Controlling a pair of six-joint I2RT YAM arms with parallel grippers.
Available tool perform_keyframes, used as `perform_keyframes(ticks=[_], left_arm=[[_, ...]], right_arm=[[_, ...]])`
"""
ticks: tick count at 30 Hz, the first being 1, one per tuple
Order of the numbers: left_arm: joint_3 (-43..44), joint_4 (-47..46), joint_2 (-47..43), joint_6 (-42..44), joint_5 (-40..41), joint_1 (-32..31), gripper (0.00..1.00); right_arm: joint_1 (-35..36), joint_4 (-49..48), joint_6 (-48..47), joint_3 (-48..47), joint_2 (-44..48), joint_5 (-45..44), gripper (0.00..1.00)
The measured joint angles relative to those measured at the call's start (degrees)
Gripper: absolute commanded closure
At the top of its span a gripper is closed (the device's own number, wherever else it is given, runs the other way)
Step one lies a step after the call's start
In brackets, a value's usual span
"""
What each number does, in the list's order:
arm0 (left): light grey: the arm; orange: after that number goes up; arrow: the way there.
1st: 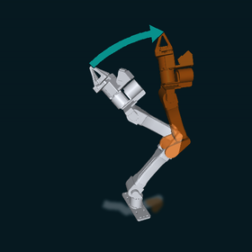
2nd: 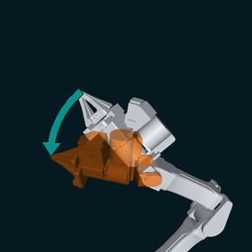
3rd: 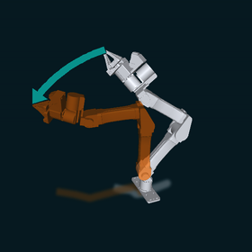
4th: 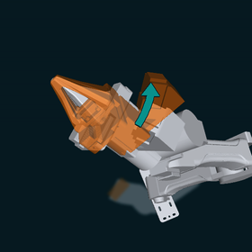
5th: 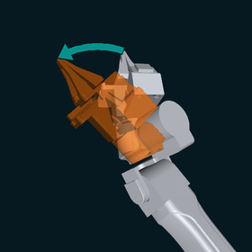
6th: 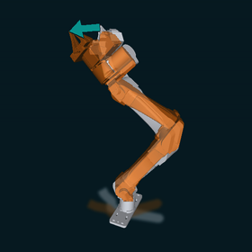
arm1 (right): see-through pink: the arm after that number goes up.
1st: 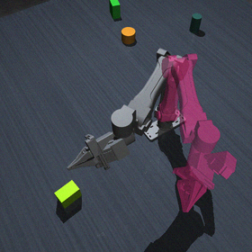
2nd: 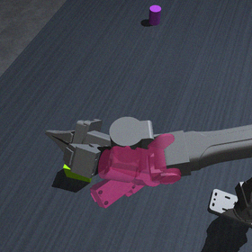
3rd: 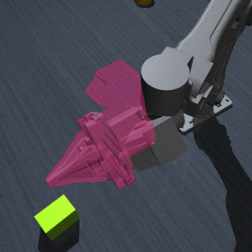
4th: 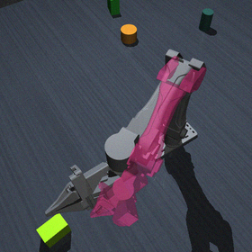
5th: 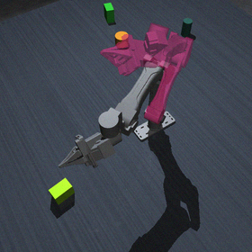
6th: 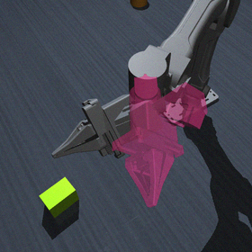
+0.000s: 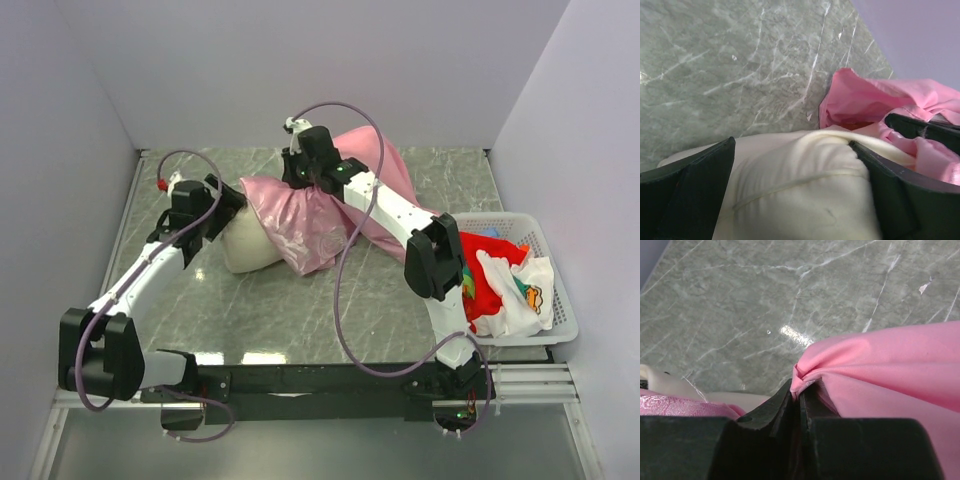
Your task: Put the pillow into the pillowcase
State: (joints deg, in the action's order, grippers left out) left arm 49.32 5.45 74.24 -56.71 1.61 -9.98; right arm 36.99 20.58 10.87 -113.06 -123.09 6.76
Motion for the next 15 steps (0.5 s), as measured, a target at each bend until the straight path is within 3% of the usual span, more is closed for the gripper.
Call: perform_keyframes(ticks=[9, 15], left_arm=[[14.1, 13.6, -1.1, 8.5, 5.9, 4.7, 0.00], [10.8, 16.2, -5.4, 10.4, 6.2, 6.5, 0.01]], right_arm=[[0.0, 1.0, -0.8, -2.2, -1.1, 0.2, 0.81], [0.0, 2.8, -1.6, -9.8, -6.9, 0.4, 0.78]])
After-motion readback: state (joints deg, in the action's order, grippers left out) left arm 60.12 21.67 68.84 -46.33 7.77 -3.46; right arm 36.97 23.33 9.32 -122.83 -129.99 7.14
